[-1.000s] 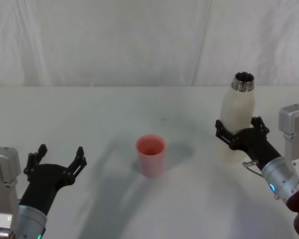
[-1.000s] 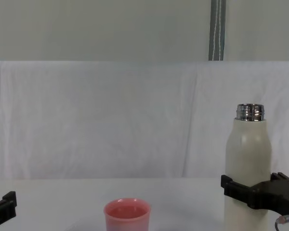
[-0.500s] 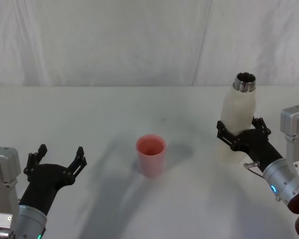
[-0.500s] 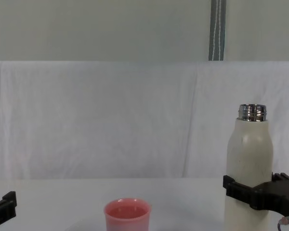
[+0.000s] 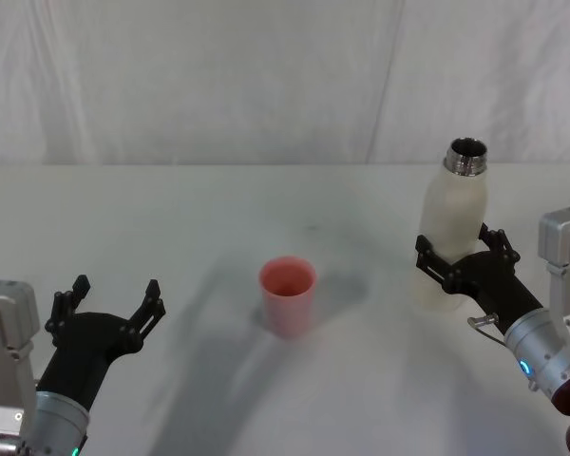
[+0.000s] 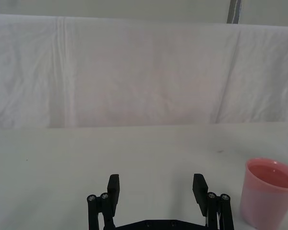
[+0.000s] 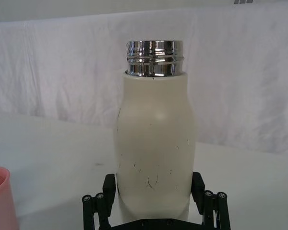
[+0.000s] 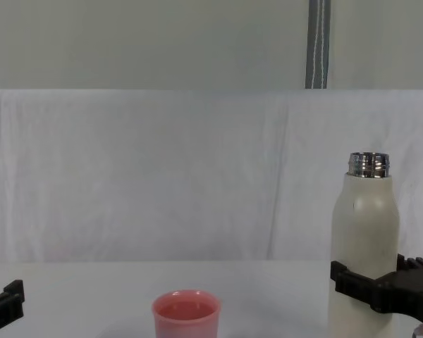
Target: Grasp the thermos with one hand and pour water into the cup lid.
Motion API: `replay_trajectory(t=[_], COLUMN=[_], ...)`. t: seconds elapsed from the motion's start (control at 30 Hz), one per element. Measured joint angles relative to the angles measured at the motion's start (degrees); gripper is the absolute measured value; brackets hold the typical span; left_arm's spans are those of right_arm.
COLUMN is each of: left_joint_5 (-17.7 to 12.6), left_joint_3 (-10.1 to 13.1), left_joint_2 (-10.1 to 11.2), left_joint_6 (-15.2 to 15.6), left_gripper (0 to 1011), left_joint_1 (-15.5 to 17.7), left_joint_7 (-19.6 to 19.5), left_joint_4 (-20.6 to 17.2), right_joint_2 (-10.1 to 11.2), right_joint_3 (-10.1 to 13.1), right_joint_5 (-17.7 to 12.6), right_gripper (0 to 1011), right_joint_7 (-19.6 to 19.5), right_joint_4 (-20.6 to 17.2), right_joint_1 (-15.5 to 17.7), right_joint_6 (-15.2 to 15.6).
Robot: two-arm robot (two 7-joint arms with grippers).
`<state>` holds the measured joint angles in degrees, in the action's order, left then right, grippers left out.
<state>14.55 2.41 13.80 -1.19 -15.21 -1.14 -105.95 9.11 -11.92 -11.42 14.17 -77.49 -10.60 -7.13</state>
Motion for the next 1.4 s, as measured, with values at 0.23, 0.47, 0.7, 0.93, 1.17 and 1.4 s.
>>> replay_trajectory(t=[0.23, 0.47, 0.7, 0.93, 1.17, 1.4], left_joint_5=[0.00, 0.00, 0.00, 0.00, 0.00, 0.00], left_joint_3=[0.00, 0.00, 0.00, 0.00, 0.00, 0.00], left_joint_2=[0.00, 0.00, 0.00, 0.00, 0.00, 0.00], left_joint_6=[0.00, 0.00, 0.00, 0.00, 0.00, 0.00], left_gripper=[1001, 1001, 1001, 1001, 1001, 1001], left_joint_1=[0.00, 0.00, 0.00, 0.00, 0.00, 0.00], left_joint_7=[0.00, 0.00, 0.00, 0.00, 0.00, 0.00], left_joint_4=[0.00, 0.00, 0.00, 0.00, 0.00, 0.00], right_joint_2=[0.09, 0.15, 0.30, 0.63, 1.01, 1.29], right_joint_3=[0.12, 0.34, 0.57, 0.75, 0.99, 1.04], right_joint_5=[-0.02, -0.10, -0.10, 0.08, 0.42, 0.97], right_gripper=[1000, 1000, 1000, 1000, 1000, 1000], right_joint_7=[-0.16, -0.43, -0.76, -0.98, -1.35, -1.70], right_joint_4=[-0.57, -1.31, -2.29, -3.76, -6.03, -8.56], right_joint_1=[0.84, 1.67, 2.56, 3.59, 5.14, 6.98], right_joint_6=[0.16, 0.24, 0.47, 0.81, 1.20, 1.46])
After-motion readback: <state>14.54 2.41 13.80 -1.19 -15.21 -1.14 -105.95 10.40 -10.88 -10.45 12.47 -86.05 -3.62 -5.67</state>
